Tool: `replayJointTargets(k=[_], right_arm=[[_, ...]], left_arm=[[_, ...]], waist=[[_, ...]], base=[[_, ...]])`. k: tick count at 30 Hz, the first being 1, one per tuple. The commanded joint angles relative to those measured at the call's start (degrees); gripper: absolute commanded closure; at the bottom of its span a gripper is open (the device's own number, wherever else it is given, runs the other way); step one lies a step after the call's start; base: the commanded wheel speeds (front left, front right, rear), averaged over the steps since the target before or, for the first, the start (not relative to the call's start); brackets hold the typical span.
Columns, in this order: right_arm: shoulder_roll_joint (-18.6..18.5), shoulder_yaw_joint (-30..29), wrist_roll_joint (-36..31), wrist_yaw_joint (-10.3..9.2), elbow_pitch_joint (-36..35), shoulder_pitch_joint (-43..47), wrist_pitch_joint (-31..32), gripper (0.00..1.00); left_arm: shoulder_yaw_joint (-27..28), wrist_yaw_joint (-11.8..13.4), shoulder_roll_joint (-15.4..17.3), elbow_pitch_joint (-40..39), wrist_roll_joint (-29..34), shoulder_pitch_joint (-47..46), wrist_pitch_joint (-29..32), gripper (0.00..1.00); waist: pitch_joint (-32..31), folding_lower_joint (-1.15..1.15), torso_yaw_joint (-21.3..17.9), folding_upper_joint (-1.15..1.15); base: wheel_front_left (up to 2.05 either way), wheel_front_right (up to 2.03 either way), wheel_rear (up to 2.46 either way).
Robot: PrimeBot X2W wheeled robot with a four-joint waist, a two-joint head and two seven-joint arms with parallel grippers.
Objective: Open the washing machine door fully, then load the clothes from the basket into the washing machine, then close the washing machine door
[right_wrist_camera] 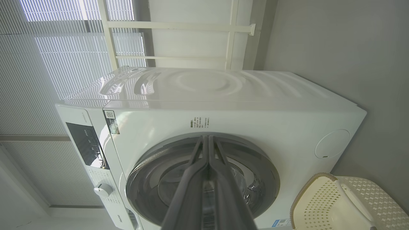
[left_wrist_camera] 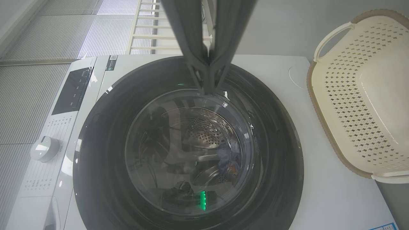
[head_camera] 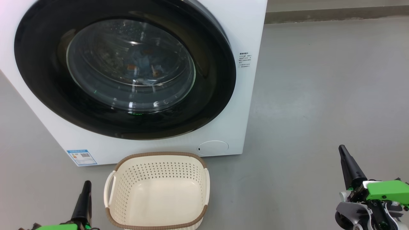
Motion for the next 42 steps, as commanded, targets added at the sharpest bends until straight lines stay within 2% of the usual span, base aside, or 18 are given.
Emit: replayJointTargets(k=[1, 42], right_arm=[[-0.5, 1.0, 0.1, 0.02, -1.8, -0.3, 0.3, 1.00], [-0.5, 1.0, 0.0, 0.02, -1.8, -0.3, 0.3, 1.00]], left_arm=[[1.9, -0.5, 0.5, -1.7, -0.4, -2.8, 0.2, 1.00], [1.9, -0.5, 0.5, -1.7, -0.4, -2.8, 0.2, 1.00]], waist=[[0.0, 0.00, 0.0, 0.00], [0.0, 0.00, 0.0, 0.00]], base=[[0.00, 0.00, 0.00], [0.00, 0.00, 0.00]])
